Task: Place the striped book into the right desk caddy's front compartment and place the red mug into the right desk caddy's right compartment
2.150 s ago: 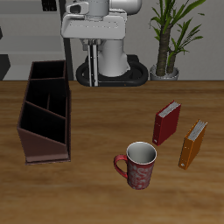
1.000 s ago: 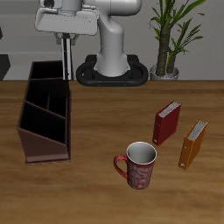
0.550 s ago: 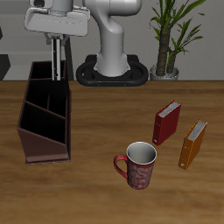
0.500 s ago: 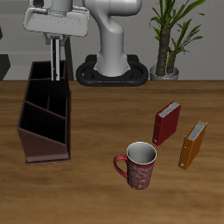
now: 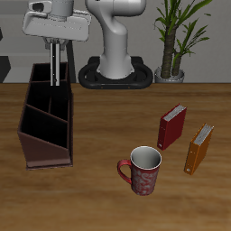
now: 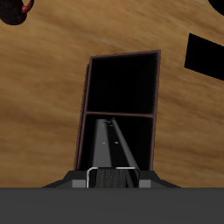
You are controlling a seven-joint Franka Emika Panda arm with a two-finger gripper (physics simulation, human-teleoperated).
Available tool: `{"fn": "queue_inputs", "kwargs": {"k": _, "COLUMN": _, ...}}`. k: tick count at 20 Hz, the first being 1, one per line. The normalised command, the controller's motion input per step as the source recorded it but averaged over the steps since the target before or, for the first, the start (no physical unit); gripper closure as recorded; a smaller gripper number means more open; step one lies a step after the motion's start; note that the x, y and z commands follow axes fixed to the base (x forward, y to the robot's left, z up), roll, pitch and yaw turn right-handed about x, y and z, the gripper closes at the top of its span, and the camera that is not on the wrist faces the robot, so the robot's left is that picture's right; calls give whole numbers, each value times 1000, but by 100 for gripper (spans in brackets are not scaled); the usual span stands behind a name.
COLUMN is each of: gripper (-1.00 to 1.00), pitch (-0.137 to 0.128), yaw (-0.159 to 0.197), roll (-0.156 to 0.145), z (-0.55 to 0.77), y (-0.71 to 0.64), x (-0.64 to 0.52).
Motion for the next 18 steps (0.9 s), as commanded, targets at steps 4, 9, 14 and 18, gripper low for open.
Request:
{"fn": "queue_inputs", "kwargs": {"k": 4, "gripper": 100, "pitch": 40, "yaw": -29, "roll": 41, "z": -190, "y": 104, "x": -2}}
{"fn": "queue_inputs", "kwargs": {"k": 9, "gripper": 100, "pitch": 7, "yaw": -13, "roll": 19, "z": -100, "y": 26, "x": 11}}
{"fn": "queue_inputs", "kwargs": {"k": 14, "gripper": 100, "pitch": 8, "yaw": -35, "roll": 20, "z": -88, "y": 1, "x": 34}}
{"fn": "queue_inputs", "kwargs": {"k": 18, "gripper": 100, "pitch": 19, "yaw": -32, "roll": 29, "z": -85, "y": 14, "x": 10}}
